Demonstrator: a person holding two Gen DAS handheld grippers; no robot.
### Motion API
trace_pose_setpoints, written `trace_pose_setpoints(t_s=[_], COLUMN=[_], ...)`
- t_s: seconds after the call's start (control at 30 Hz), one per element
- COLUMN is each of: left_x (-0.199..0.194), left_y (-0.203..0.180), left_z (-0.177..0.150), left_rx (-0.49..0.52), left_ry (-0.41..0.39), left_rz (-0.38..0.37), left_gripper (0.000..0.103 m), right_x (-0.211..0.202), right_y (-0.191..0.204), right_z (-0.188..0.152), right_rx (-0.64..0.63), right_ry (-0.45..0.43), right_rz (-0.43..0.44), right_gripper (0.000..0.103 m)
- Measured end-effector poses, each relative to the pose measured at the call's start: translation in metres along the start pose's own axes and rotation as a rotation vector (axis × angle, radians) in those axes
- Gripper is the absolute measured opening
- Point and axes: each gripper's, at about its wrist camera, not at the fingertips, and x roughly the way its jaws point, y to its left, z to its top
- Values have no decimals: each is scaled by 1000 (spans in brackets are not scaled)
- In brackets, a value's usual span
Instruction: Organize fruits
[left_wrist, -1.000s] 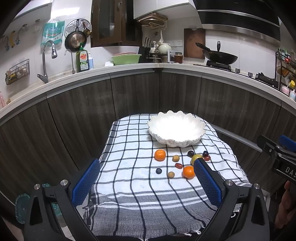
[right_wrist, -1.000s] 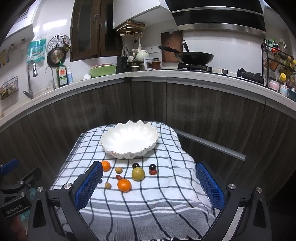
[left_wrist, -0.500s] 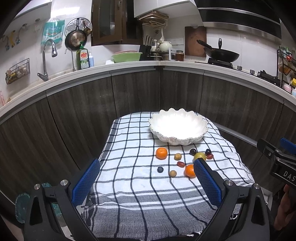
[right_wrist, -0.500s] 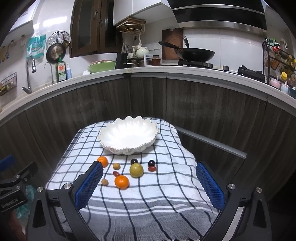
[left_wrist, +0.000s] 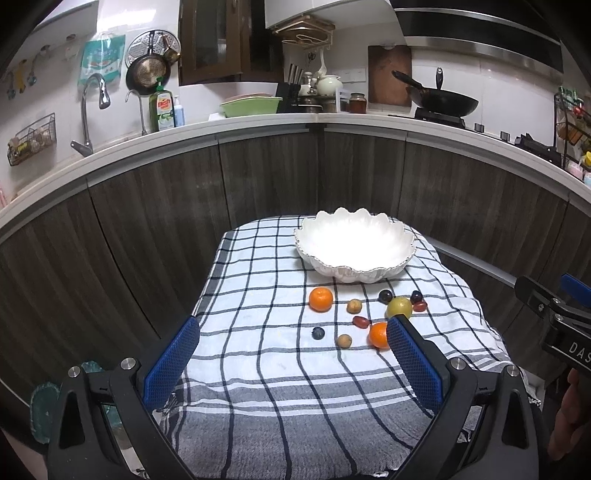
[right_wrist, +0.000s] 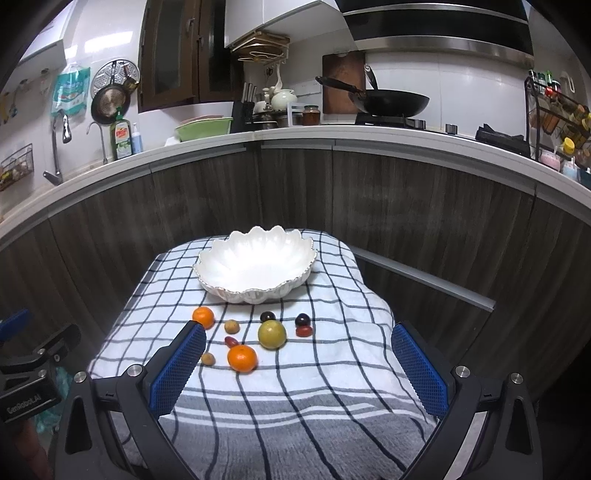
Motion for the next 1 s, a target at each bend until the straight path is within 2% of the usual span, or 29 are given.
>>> trace_pose_setpoints(t_s=[0.53,1.0], left_x=[23,67], left_y=[2,-4], left_z=[2,12], left_rx=[-5,17], left_ry=[37,114], left_rz=[12,15], left_gripper=[103,103], right_x=[16,55], right_y=[6,7], right_z=[3,13], right_rx=[-10,-7], right_ry=[11,70], right_rz=[-15,-6], right_gripper=[102,102])
